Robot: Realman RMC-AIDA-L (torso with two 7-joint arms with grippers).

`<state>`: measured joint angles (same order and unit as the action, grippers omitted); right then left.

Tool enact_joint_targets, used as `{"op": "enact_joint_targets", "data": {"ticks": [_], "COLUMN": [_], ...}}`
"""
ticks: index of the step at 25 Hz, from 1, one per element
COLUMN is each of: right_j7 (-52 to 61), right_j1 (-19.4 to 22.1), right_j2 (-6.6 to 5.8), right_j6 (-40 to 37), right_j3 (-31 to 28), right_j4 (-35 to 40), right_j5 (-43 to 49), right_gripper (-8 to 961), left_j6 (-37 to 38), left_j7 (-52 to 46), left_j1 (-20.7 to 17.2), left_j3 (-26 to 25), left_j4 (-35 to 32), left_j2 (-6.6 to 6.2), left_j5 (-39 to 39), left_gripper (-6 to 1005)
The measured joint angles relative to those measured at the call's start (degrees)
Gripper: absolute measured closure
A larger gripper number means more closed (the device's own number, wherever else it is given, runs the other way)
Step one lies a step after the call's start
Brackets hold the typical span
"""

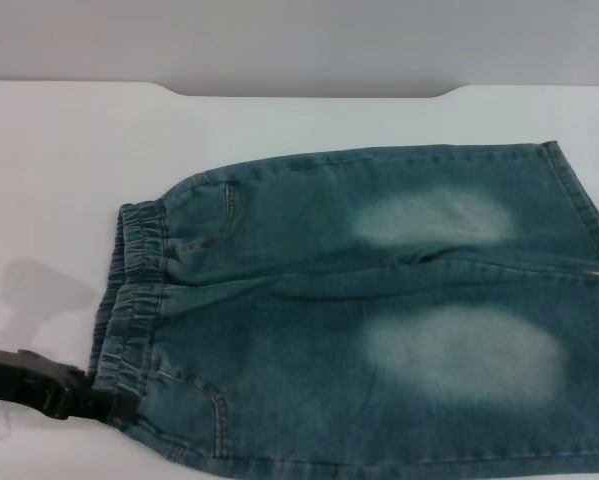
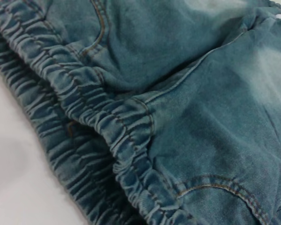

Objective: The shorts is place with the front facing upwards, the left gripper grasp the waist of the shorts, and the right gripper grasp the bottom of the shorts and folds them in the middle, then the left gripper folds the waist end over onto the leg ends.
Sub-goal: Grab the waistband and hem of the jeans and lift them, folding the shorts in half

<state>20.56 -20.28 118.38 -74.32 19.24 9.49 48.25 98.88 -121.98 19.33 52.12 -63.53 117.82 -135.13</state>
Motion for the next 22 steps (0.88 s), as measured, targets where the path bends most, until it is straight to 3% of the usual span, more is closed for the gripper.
{"op": "enact_joint_targets", "data": {"ticks": [4,16,22], "right_j7": [0.0,0.0,1.0], "right_j1": [0.0,0.0,-0.3], "right_j2": [0.00,0.00,0.00], "right_j6": [0.0,0.0,0.0], "right_j3": [-0.5,-0.6,0.2], "right_j4": [0.0,0.0,0.4], "right_j5": [0.0,0.0,1.0], "right_gripper": [449,449,449], "left_j6": [0.3,0.2,-0.1], "left_j7": [-0.2,-0.1,-0.1], "left_j1": [0.1,0.1,0.1], "left_j3": [0.0,2.3,2.3], "left_j4": [0.0,0.1,0.1], "left_j2": [-0.05,-0.11,-0.10], "left_j5": [-0.3,-0.5,-0.5], "left_gripper": [326,792,953]}}
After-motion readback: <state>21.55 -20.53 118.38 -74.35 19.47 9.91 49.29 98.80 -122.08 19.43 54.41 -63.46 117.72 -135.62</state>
